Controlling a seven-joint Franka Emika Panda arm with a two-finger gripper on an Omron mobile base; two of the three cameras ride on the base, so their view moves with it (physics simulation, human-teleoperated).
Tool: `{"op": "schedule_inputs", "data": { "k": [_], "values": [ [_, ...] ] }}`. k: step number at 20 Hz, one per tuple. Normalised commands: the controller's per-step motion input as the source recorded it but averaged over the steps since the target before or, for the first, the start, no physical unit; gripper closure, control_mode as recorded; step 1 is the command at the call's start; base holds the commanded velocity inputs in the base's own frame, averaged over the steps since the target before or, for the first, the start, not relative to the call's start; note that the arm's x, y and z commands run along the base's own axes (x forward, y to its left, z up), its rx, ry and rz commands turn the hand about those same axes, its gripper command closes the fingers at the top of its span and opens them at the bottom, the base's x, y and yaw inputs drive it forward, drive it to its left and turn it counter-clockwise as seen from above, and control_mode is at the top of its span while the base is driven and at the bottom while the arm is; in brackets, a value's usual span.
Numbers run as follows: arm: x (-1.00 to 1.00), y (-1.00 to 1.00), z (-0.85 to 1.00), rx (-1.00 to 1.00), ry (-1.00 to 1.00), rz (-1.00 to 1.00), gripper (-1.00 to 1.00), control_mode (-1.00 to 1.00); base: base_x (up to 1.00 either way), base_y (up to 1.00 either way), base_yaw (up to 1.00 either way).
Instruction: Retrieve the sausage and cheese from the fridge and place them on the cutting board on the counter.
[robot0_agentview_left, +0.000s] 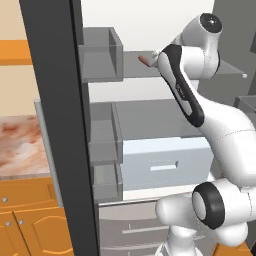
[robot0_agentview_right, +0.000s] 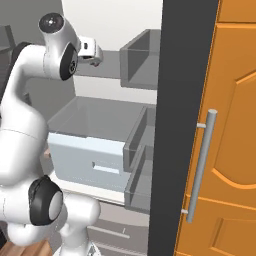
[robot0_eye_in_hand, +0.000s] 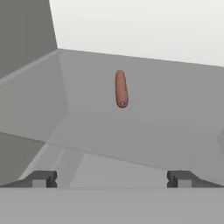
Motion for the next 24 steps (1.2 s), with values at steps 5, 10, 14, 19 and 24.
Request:
{"op": "schedule_inputs", "data": {
  "k": [5, 10, 14, 19, 24],
  "values": [
    [0.79, 0.06, 0.0, -0.04, 0.01, 0.01, -1.0, -1.0, 0.0, 0.0, 0.0],
    [0.58, 0.02, 0.0, -0.01, 0.07, 0.03, -1.0, -1.0, 0.0, 0.0, 0.0],
    [0.58, 0.0, 0.0, 0.0, 0.07, 0.05, -1.0, -1.0, 0.0, 0.0, 0.0],
    [0.27, 0.0, -0.12, 0.0, 0.08, 0.05, -1.0, -1.0, 0.0, 0.0, 0.0],
    [0.34, 0.02, -0.12, 0.0, 0.03, 0.03, -1.0, -1.0, 0.0, 0.0, 0.0]
  ]
}}
